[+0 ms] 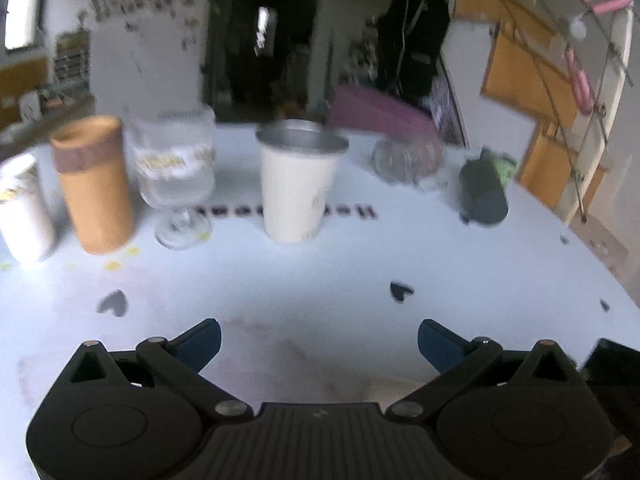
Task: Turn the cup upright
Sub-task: 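Lift the brown-sleeved cup with the right gripper toward the left gripper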
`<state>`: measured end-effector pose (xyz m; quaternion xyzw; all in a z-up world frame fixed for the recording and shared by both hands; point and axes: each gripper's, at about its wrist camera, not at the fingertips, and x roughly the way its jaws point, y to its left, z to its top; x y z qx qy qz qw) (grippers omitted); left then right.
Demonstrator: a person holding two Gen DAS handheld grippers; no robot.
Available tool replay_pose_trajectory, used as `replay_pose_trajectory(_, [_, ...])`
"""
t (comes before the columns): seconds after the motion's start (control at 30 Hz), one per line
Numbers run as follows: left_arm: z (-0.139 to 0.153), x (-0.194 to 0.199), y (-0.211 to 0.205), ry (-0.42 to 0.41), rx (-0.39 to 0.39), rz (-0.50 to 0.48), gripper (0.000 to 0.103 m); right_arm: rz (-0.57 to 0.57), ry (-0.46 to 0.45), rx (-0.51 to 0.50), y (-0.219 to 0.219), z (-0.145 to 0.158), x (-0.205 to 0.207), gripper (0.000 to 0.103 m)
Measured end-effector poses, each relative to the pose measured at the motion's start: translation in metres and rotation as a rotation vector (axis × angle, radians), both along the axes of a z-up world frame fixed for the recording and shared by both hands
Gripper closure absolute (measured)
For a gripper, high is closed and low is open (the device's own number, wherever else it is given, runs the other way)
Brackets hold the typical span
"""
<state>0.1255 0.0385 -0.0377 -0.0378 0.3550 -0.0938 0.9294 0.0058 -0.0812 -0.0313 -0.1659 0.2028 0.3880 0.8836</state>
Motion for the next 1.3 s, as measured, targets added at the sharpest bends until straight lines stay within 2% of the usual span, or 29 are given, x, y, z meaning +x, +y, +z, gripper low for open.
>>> replay_pose_trajectory(0.17, [-0.023,0.019,0.004,0.108,-0.008,-0.021,0.000,-0.007,-0.009,0.008,-0.005,0.001,-0.005,0.017])
replay_pose_trajectory(0.3, [-0.027,0.009,0.012,0.116,-0.027,-0.026,0.000,-0.069,-0.027,-0.017,-0.014,0.000,-0.008,0.012])
replay_pose_trajectory(0.43, [-0.028,-0.009,0.021,0.116,-0.037,-0.019,0.000,-0.175,-0.033,-0.024,-0.029,-0.001,-0.007,0.012])
replay_pose_trajectory(0.6, [-0.025,-0.024,0.023,0.126,-0.043,-0.026,0.000,-0.303,0.010,0.023,-0.044,-0.004,0.005,0.012])
replay_pose_trajectory(0.73, [-0.023,-0.034,0.017,0.124,-0.005,-0.021,0.000,-0.395,0.079,0.102,-0.052,-0.007,0.019,0.012])
replay_pose_trajectory(0.8, [-0.014,-0.036,0.019,0.115,-0.026,-0.013,0.002,-0.415,0.097,0.128,-0.054,-0.008,0.022,0.012])
replay_pose_trajectory(0.93, [0.005,-0.036,0.020,0.119,-0.116,-0.026,0.008,-0.431,0.103,0.150,-0.059,-0.008,0.021,0.012])
replay_pose_trajectory(1.0, [0.009,-0.030,0.014,0.160,-0.199,-0.079,0.009,-0.438,0.113,0.169,-0.062,-0.008,0.022,0.012])
replay_pose_trajectory(1.07, [0.009,-0.024,0.003,0.206,-0.248,-0.118,0.010,-0.445,0.128,0.187,-0.064,-0.009,0.023,0.012])
replay_pose_trajectory(1.2, [0.007,-0.012,-0.025,0.249,-0.245,-0.174,0.015,-0.453,0.142,0.194,-0.064,-0.011,0.025,0.012])
replay_pose_trajectory(1.3, [-0.002,-0.001,-0.041,0.288,-0.236,-0.181,0.018,-0.455,0.144,0.198,-0.065,-0.012,0.026,0.012])
